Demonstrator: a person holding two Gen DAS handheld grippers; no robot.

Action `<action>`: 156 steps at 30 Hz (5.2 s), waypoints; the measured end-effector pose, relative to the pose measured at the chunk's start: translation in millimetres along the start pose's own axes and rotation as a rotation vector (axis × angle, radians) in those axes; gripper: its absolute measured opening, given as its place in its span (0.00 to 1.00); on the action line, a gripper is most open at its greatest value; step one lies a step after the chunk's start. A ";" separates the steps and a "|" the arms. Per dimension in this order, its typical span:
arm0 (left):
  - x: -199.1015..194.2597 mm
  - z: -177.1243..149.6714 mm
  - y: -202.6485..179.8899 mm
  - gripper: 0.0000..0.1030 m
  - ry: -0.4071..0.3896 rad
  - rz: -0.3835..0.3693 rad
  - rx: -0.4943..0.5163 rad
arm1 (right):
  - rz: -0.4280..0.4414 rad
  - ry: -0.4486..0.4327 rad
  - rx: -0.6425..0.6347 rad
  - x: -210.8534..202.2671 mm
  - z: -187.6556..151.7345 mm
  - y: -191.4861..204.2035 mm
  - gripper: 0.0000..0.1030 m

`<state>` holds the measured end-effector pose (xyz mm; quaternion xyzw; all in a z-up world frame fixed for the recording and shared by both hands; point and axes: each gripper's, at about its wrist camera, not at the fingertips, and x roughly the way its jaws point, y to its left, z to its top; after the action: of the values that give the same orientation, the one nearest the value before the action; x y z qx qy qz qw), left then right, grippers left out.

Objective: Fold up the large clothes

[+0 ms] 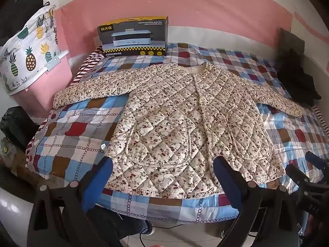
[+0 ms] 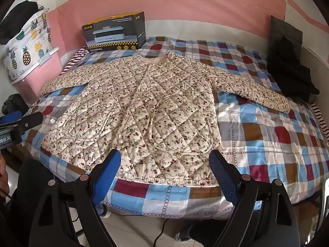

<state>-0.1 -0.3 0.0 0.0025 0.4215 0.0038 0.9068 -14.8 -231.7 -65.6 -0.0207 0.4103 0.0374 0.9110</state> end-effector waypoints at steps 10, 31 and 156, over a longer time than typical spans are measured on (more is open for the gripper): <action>1.5 -3.4 -0.9 0.96 0.007 -0.008 -0.006 | -0.004 0.001 -0.003 -1.2 0.5 2.9 0.85; 4.7 -6.9 -0.8 0.96 0.035 -0.024 -0.010 | -0.005 0.003 -0.003 -1.8 1.2 2.7 0.85; 322.9 111.2 395.9 0.76 0.050 0.144 -0.737 | 0.067 0.131 -0.162 248.1 129.2 70.3 0.85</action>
<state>291.2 398.3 -172.1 -0.2945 0.4124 0.2193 0.8337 239.5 -140.1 -166.4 -0.0830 0.4649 0.0997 0.8758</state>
